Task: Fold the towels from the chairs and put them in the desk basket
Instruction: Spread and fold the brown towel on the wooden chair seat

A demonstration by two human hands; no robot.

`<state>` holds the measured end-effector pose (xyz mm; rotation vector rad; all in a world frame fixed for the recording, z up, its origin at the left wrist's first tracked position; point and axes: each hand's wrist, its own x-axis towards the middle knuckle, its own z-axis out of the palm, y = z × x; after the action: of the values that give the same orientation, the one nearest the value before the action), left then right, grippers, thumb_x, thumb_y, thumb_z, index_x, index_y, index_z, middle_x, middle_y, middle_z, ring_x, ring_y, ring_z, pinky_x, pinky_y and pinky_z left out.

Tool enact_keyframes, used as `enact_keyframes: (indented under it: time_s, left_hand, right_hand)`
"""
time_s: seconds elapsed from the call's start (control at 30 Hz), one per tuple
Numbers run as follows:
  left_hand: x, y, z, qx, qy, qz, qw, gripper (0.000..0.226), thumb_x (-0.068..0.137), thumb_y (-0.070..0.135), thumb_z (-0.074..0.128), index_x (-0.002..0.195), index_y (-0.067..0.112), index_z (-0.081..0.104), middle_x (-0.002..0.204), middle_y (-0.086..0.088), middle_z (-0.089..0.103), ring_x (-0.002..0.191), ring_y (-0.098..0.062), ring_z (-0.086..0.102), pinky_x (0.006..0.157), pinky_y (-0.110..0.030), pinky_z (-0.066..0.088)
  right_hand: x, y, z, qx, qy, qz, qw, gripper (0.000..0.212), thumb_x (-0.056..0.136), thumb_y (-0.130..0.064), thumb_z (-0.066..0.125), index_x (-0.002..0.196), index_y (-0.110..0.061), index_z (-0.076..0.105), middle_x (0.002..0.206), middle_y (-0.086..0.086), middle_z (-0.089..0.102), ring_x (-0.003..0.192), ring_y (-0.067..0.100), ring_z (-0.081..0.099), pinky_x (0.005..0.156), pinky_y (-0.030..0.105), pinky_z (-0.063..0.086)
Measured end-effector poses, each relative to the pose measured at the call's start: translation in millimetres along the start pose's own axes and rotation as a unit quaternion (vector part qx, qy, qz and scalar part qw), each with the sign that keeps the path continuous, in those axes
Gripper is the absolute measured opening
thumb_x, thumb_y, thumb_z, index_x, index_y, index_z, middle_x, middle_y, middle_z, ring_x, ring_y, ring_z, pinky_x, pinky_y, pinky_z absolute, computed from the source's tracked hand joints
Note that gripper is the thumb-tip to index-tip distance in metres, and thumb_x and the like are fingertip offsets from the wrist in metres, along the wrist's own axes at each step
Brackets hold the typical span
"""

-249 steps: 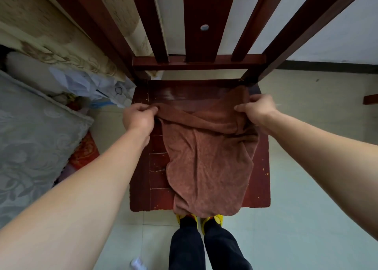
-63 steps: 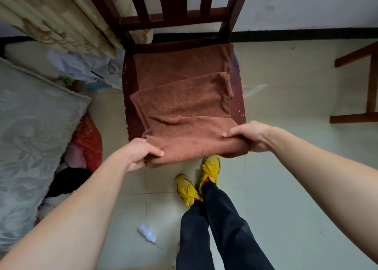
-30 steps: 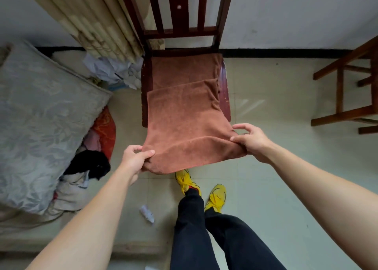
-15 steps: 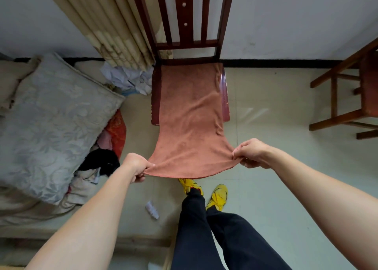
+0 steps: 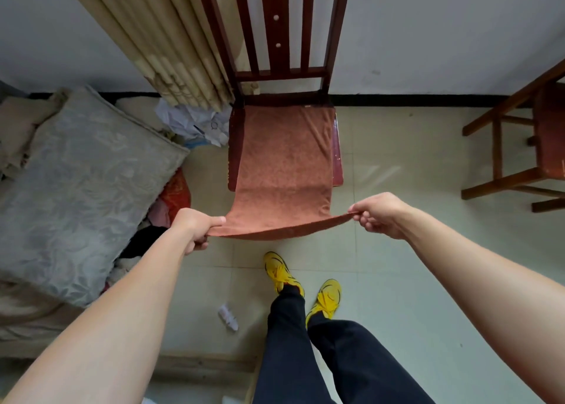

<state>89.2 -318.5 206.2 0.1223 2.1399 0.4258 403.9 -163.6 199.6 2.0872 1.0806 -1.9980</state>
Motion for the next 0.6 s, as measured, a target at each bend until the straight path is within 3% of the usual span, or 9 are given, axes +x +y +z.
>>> enact_keyframes:
  time_s: [0.1,0.2,0.3,0.4,0.47,0.6]
  left_hand:
    - [4,20,-11,-0.147,-0.060,0.030,0.987,0.018,0.082,0.006,0.072,0.069,0.007,0.059,0.054,-0.003,0.055,0.048,-0.012,0.041,0.052,-0.027,0.052]
    - [8,44,-20,-0.189,-0.089,0.084,0.974,0.013,0.076,-0.008,0.070,0.082,0.001,0.064,0.073,-0.009,0.061,0.060,-0.015,0.049,0.063,-0.026,0.053]
    - [23,69,-26,-0.055,-0.040,0.143,0.987,0.024,0.068,-0.014,0.069,0.082,0.005,0.066,0.074,-0.011,0.059,0.059,-0.018,0.052,0.057,-0.022,0.047]
    - [49,97,-27,0.136,0.051,0.210,0.967,0.018,0.078,-0.001,0.064,0.086,0.013,0.071,0.077,-0.009,0.064,0.066,-0.021,0.055,0.063,-0.024,0.041]
    - [69,115,-27,0.186,0.074,0.234,0.951,0.015,0.087,0.010,0.060,0.091,0.013,0.073,0.086,-0.009,0.067,0.083,-0.026,0.058,0.072,-0.026,0.042]
    - [117,153,-23,0.204,0.041,0.257,0.944,0.023,0.093,0.022,0.057,0.103,0.010,0.073,0.099,-0.012,0.069,0.099,-0.031,0.060,0.084,-0.032,0.044]
  right_hand:
    - [2,-19,-1,0.143,0.005,-0.052,0.988,0.003,0.086,-0.001,0.064,0.084,-0.002,0.065,0.067,0.007,0.059,0.052,0.011,0.057,0.046,0.016,0.049]
    - [10,-39,-3,0.161,0.016,-0.097,0.982,0.018,0.082,0.011,0.059,0.090,-0.004,0.065,0.076,0.008,0.065,0.065,0.013,0.062,0.058,0.020,0.053]
    - [25,-62,0,0.065,0.106,-0.127,0.984,0.017,0.080,0.008,0.065,0.091,-0.004,0.069,0.073,0.008,0.064,0.060,0.013,0.059,0.055,0.019,0.053]
    - [48,-85,2,0.010,0.187,-0.149,0.971,0.004,0.081,-0.010,0.071,0.079,-0.013,0.073,0.068,0.005,0.064,0.056,0.016,0.054,0.053,0.027,0.047]
    - [60,-101,2,-0.035,0.227,-0.162,0.960,0.005,0.081,-0.021,0.072,0.078,-0.017,0.073,0.068,-0.001,0.064,0.059,0.015,0.054,0.061,0.028,0.045]
    - [89,-131,-1,-0.060,0.261,-0.165,0.949,0.007,0.082,-0.028,0.072,0.077,-0.023,0.071,0.077,-0.007,0.068,0.076,0.015,0.061,0.068,0.025,0.042]
